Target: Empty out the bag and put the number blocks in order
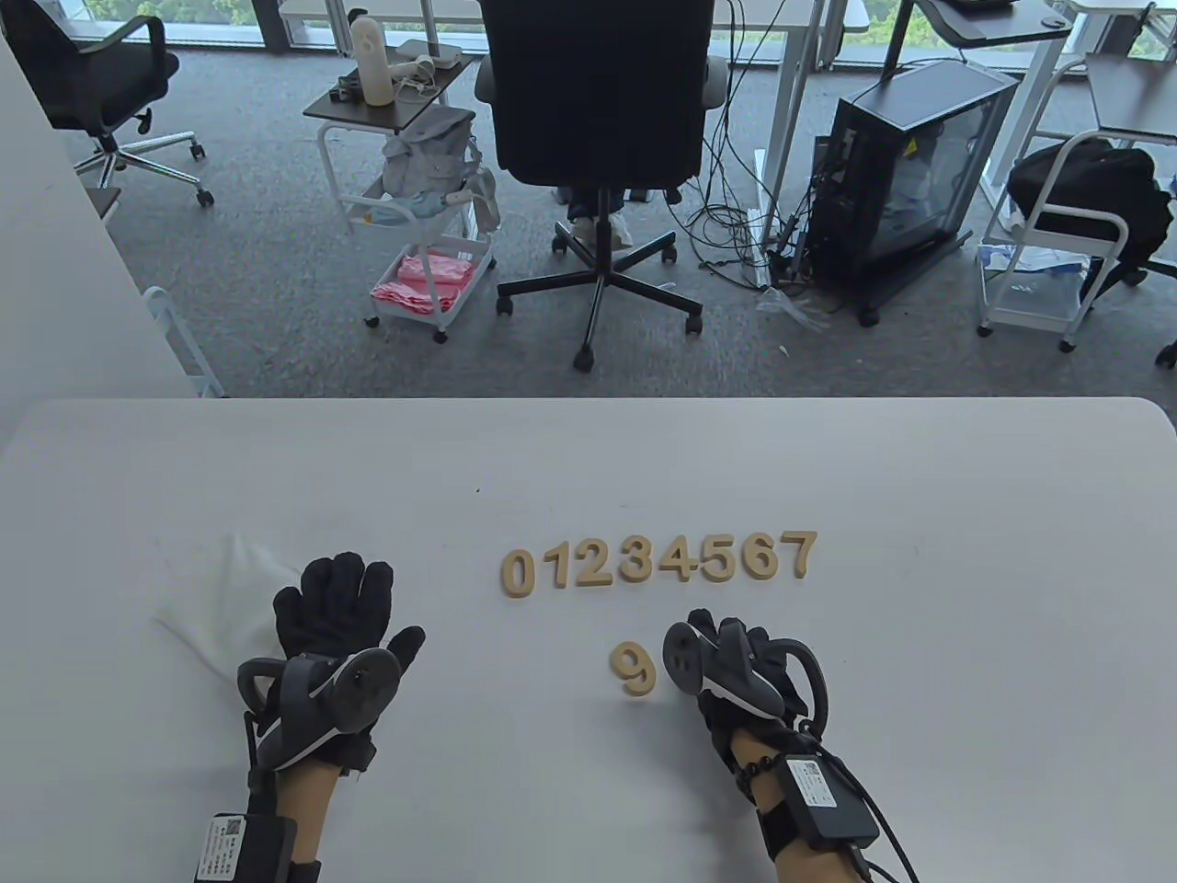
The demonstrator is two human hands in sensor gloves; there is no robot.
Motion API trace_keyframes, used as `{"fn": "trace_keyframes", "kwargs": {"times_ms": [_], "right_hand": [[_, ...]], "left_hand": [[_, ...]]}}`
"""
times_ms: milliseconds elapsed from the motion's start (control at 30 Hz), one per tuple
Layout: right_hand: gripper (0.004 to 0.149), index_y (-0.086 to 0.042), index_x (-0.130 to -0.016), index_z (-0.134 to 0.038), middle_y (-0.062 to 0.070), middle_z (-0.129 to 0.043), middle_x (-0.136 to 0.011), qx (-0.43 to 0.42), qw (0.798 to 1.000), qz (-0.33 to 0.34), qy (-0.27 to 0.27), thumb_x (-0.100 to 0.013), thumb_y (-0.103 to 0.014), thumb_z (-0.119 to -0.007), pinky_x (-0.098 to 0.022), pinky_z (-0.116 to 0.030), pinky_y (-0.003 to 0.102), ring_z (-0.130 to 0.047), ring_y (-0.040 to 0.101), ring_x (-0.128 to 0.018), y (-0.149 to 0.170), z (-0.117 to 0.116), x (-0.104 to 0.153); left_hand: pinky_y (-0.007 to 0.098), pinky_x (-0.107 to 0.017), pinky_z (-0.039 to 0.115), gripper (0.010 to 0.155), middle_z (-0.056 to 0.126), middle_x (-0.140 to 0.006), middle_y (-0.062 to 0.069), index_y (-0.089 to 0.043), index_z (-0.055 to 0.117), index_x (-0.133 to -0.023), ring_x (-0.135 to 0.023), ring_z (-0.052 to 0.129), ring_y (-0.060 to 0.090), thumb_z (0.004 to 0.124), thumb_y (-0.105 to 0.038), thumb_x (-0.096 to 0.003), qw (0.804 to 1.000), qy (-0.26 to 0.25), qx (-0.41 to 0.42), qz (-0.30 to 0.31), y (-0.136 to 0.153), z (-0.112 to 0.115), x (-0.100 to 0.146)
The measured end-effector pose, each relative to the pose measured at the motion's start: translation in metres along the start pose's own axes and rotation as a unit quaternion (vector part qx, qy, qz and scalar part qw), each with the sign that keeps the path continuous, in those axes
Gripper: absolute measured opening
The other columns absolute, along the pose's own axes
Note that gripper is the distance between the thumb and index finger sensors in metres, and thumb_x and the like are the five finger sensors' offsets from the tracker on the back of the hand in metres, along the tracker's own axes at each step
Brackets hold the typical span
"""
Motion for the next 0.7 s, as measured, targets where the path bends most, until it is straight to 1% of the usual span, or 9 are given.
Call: {"fn": "trace_keyframes", "kwargs": {"times_ms": [200,400,500,700], "right_hand": [[0.059,-0.016,-0.103,-0.068,0.022,-0.085,-0.093,-0.002,1.000,0.001,0.010,-0.049,-0.035,-0.083,-0.057,-0.082,0.056,-0.095,0.045,-0.072,0.002,0.001,-0.001],[0.058,-0.015,-0.102,-0.070,0.021,-0.086,-0.092,-0.060,0.998,-0.009,0.022,-0.049,-0.037,-0.082,-0.057,-0.082,0.056,-0.095,0.044,-0.072,0.015,0.005,0.002],[0.058,-0.016,-0.101,-0.071,0.020,-0.086,-0.092,-0.079,0.996,-0.017,0.037,-0.049,-0.038,-0.083,-0.057,-0.083,0.055,-0.095,0.043,-0.072,0.025,0.013,0.004],[0.058,-0.015,-0.101,-0.071,0.021,-0.086,-0.092,-0.121,0.987,-0.060,0.081,-0.049,-0.038,-0.083,-0.056,-0.083,0.055,-0.095,0.044,-0.072,0.066,0.035,0.016]], "left_hand": [[0.079,-0.066,0.052,0.076,0.056,-0.113,0.029,-0.008,0.061,-0.109,-0.102,0.063,0.061,0.075,-0.053,-0.0492,1.000,0.001,0.000,0.000,0.000,0.000,0.000],[0.079,-0.066,0.052,0.076,0.056,-0.113,0.030,-0.008,0.061,-0.109,-0.101,0.063,0.061,0.075,-0.053,-0.0492,1.000,0.000,0.002,-0.002,0.001,0.000,0.000],[0.079,-0.067,0.052,0.076,0.056,-0.113,0.029,-0.008,0.061,-0.109,-0.102,0.063,0.060,0.075,-0.053,-0.0492,1.000,-0.001,0.003,-0.002,0.001,0.000,0.000],[0.079,-0.066,0.052,0.076,0.056,-0.113,0.029,-0.008,0.062,-0.109,-0.101,0.063,0.061,0.075,-0.053,-0.0492,1.000,-0.003,0.004,-0.003,0.002,-0.001,-0.001]]}}
Point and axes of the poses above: the tracker on the back of each hand, its own y axis roughly to the little-finger side, its own x axis roughly from the fingertips to the wrist, z = x × y, the point moved 4 cm from there along -x, roughly from the wrist to the fingertips
